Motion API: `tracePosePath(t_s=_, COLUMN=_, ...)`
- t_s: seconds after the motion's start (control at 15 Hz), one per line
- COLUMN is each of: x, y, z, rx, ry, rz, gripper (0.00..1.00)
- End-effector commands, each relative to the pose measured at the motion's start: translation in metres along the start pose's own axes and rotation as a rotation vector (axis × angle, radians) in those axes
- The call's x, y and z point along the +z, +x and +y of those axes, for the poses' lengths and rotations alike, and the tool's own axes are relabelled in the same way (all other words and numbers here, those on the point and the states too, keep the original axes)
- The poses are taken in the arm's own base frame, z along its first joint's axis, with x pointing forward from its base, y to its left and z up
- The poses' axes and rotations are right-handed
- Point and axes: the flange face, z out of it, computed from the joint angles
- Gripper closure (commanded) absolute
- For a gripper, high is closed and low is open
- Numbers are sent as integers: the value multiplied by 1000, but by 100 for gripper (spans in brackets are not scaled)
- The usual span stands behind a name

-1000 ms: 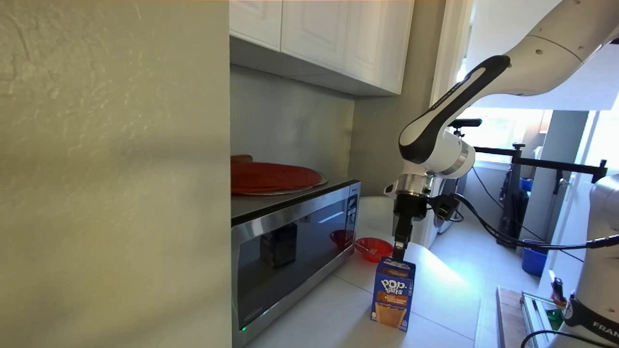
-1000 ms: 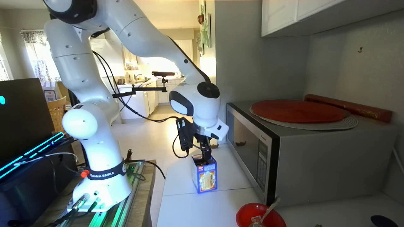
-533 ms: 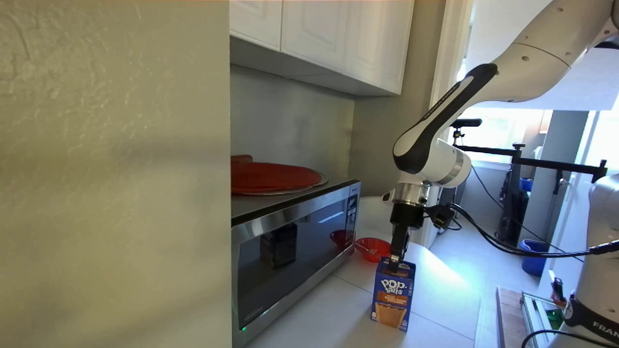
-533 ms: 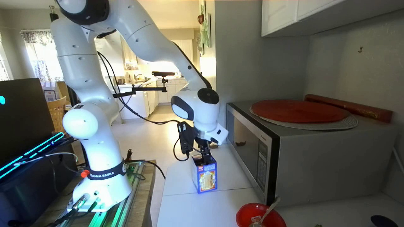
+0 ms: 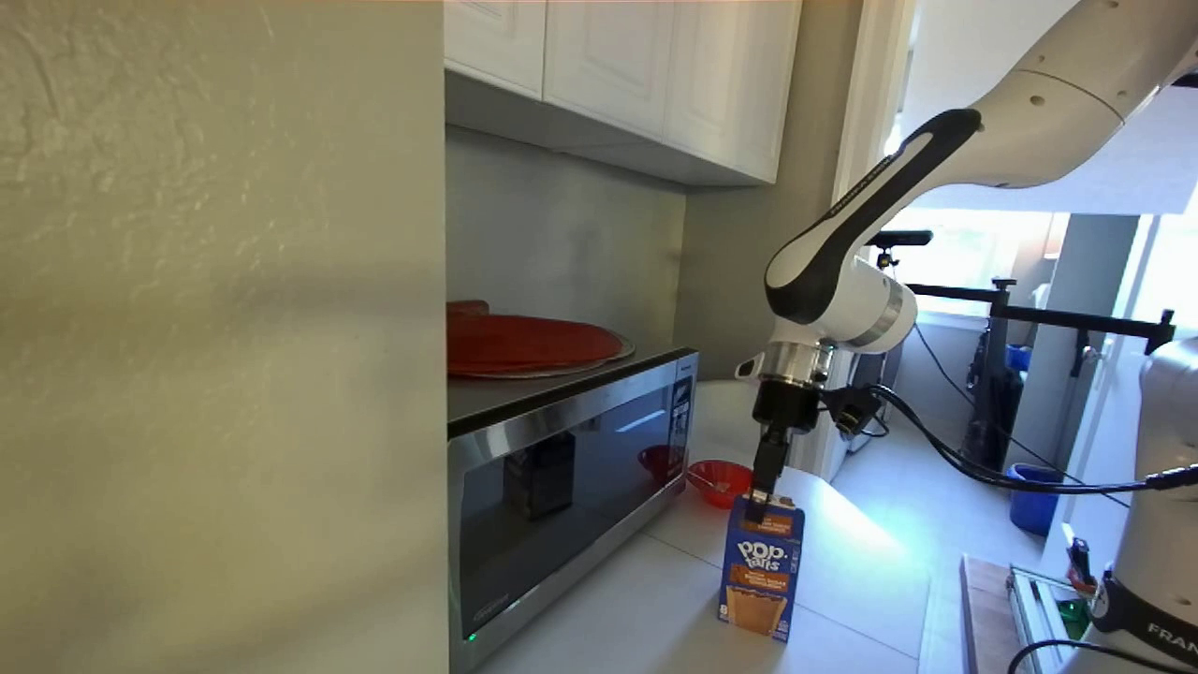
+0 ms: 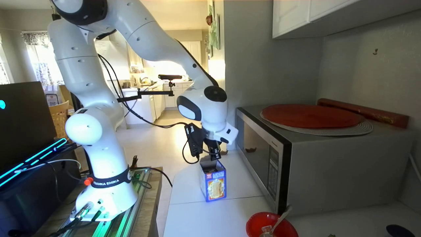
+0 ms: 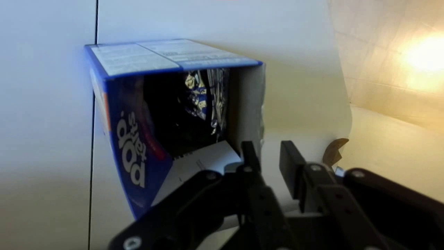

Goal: Open the cover of the blue box

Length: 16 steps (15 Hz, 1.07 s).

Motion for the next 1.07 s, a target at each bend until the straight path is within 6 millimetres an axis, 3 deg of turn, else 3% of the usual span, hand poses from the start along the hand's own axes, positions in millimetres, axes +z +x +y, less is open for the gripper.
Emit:
tracePosePath(t_s=0.0, x=-11, y=-16, z=-10, rx=-62, ry=-4, rz=26, gripper=100)
tracePosePath(t_s=0.13, x=-6, y=-24, z=-10, rx=-89, ry=-23, rz=15, gripper=100)
tracePosePath(t_s=0.2, x=-5, y=-9, z=-4, rx=-101, ry=-30, rz=6, gripper=100)
tracePosePath(t_s=1.0, x=-17, y=14, z=2, rx=-412, ry=-317, rz=149, gripper=100)
